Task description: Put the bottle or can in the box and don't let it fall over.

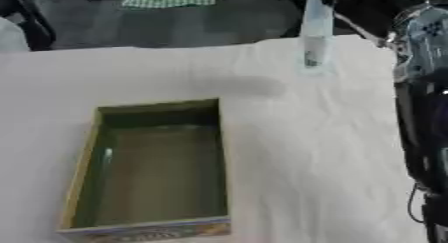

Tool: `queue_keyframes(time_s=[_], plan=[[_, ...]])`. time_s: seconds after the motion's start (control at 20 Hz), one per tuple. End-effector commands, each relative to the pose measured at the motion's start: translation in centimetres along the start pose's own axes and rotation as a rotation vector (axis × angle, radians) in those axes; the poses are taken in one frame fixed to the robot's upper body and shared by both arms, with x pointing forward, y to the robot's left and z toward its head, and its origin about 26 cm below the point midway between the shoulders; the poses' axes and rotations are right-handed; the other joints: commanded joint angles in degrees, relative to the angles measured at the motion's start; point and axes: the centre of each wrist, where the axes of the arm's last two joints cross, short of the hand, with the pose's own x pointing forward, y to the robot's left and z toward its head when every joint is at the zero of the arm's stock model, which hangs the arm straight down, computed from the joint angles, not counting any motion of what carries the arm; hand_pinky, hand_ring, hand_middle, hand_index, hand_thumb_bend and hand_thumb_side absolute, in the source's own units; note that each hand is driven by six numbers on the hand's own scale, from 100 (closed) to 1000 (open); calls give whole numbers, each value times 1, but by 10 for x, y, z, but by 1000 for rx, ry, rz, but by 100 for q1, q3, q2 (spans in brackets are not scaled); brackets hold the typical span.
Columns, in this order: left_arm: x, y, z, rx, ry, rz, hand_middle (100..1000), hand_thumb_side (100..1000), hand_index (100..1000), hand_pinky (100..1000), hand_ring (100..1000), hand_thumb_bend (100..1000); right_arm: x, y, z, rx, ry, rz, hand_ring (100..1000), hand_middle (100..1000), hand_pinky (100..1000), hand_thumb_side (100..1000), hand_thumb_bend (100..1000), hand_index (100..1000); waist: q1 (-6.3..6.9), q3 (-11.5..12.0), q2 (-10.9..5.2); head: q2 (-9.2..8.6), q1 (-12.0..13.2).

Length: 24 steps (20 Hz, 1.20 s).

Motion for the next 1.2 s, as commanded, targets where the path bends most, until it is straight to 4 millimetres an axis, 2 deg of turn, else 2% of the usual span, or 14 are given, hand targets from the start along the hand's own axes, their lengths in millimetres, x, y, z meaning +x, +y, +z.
queue_keyframes(time_s=[0.05,0.6,1.2], plan=[[8,4,-5,-17,-32,-17,987,652,765,828,1000,772,7,22,-5,70,8,48,100,363,100,967,474,1000,-16,-5,-145,23,-26],[8,5,-5,-20,-29,-21,986,652,766,828,1000,772,-23,46,-31,182,147,57,100,384,100,970,398,1000,-57,-1,-268,140,-88],[8,9,-4,-1,-16,-31,985,649,770,828,1000,778,-77,66,-63,291,321,-4,100,393,100,995,359,1000,-110,58,-477,366,-268]])
